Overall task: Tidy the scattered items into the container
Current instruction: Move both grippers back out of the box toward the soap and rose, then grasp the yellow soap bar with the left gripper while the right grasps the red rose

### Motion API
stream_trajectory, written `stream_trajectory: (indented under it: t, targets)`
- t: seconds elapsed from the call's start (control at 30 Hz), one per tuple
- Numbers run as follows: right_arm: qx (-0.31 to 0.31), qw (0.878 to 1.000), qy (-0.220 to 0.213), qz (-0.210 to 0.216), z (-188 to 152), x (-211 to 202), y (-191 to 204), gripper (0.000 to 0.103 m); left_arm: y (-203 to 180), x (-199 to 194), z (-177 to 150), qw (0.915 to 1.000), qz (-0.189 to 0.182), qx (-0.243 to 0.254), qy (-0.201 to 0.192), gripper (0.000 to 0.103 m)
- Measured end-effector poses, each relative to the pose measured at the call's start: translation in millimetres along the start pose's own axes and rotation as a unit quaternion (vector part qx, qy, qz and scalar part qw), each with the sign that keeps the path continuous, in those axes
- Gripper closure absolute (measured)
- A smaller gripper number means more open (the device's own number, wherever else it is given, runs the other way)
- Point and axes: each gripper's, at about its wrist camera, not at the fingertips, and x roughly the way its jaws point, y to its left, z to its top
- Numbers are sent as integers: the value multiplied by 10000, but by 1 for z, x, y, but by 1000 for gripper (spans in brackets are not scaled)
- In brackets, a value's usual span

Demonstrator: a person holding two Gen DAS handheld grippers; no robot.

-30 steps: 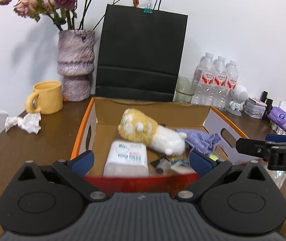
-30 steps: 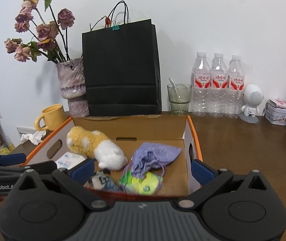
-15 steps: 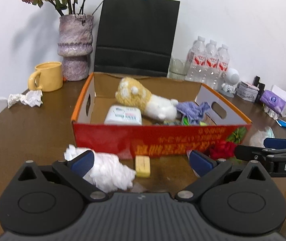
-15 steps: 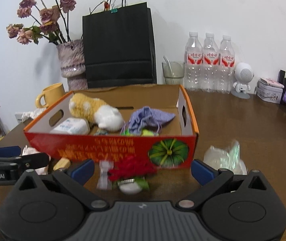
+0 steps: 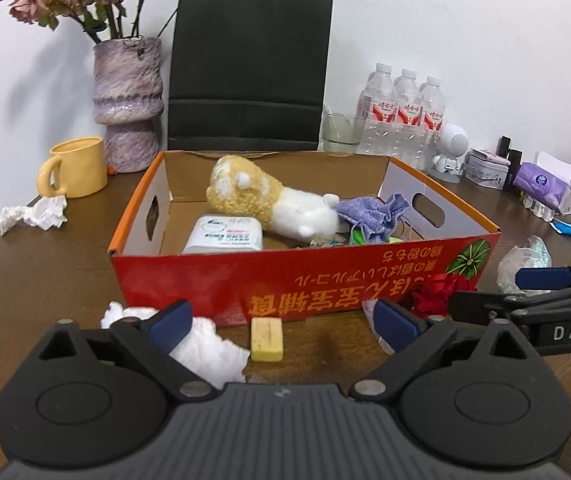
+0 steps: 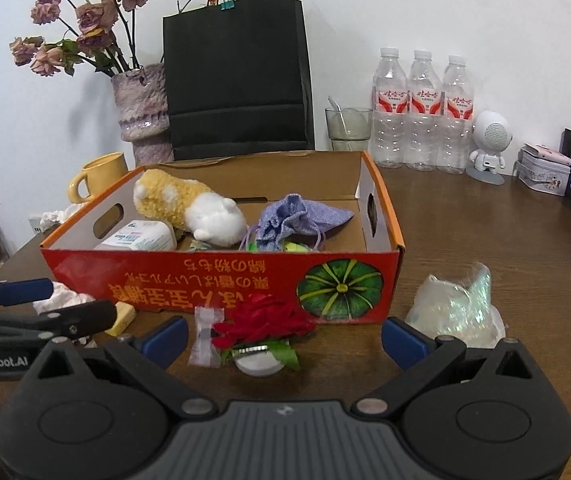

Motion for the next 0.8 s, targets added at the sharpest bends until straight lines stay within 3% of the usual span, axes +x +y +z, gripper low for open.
stream_trajectory:
  t: [0.17,0.23,0.47,0.57,0.6,0.63,0.8]
  targets:
    - [96,9998,112,98,4,15,-1,3,-1,17,-1,9997,-88,5,238,41]
    - [183,9996,169,145,4,22,-3,9,0,23,-4,9992,-129,-8,369,51]
    - [354,9978,416,372,-3,38,-4,26,5,36,-11,9979,-117,-69,627,56]
    - [356,9974,430,454,-6,39,-2,46,6,36,-13,9981,-38,-45,606,70]
    - [355,9972,437,500,-7,38,-2,53,7,35,-13,9982,-48,-66,596,80]
    - [329,9972,443,500,-8,37,-1,58,8,35,-13,9982,-74,-78,588,81]
    - [245,9981,291,483,-12,29,1,58,9,31,-16,9984,-134,-131,528,81]
